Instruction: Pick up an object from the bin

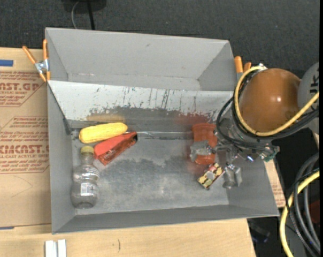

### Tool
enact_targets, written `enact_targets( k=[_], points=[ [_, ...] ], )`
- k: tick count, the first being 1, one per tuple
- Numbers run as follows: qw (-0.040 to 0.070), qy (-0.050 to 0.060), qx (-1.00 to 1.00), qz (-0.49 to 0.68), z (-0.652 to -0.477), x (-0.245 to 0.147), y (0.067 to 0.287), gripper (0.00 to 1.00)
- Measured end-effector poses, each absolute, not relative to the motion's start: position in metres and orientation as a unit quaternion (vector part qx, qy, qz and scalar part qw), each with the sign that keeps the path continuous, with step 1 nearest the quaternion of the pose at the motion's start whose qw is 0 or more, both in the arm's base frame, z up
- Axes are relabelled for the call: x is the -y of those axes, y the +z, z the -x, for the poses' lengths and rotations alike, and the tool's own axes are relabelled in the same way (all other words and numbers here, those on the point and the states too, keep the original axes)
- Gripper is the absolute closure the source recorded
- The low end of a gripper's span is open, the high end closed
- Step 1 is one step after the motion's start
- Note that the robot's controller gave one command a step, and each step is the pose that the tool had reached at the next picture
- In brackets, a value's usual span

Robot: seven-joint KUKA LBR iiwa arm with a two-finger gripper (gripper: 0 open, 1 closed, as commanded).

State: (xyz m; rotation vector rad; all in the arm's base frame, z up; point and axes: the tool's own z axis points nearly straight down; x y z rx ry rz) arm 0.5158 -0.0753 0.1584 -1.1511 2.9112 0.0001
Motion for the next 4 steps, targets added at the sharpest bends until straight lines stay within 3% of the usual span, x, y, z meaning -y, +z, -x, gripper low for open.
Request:
enact_targets(
  k=[1, 2, 3, 4],
  points=[
    [0.008, -0.001, -0.953, 0.301, -0.516, 0.068, 0.153, 0.0],
    [0.009, -0.001, -0.919, 0.393, -0.532, 0.075, 0.132, 0.0],
    [0.006, 0.001, -0.935, 0.356, -0.548, 0.146, 0.118, 1.0],
    [0.006, 0.001, -0.935, 0.356, -0.548, 0.146, 0.118, 1.0]
  ],
)
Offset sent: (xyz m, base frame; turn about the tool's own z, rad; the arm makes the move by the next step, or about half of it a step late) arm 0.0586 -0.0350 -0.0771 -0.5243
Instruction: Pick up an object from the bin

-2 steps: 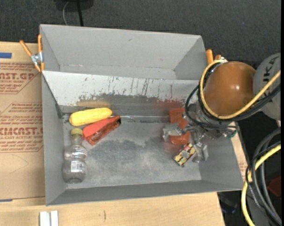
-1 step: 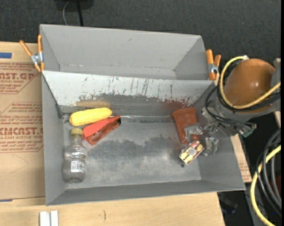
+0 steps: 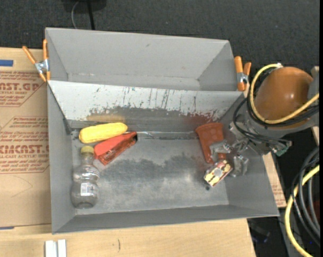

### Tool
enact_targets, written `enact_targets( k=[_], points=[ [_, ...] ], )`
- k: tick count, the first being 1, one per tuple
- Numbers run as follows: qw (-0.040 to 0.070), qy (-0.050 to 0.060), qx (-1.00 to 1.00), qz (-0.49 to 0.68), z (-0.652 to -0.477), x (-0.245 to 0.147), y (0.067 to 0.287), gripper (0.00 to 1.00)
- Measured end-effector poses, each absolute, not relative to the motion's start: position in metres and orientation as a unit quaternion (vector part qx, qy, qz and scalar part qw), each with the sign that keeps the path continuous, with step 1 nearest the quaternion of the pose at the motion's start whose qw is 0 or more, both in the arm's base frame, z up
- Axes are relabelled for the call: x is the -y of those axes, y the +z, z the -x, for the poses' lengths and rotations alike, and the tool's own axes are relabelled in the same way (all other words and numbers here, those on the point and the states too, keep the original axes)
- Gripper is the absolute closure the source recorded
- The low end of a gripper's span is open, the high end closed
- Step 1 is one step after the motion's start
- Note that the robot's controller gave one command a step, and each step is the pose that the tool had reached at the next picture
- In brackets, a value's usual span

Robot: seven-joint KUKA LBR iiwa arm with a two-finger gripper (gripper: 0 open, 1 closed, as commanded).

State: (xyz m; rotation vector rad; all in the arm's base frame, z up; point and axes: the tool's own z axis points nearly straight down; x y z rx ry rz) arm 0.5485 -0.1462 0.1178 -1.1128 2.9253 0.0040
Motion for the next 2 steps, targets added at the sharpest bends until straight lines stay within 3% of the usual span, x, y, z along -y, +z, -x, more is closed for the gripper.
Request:
enact_targets(
  k=[1, 2],
  points=[
    [0.005, 0.003, -0.935, 0.355, -0.547, 0.148, 0.156, 1.0],
    [0.007, 0.002, -0.926, 0.378, -0.535, 0.152, 0.214, 1.0]
  ],
)
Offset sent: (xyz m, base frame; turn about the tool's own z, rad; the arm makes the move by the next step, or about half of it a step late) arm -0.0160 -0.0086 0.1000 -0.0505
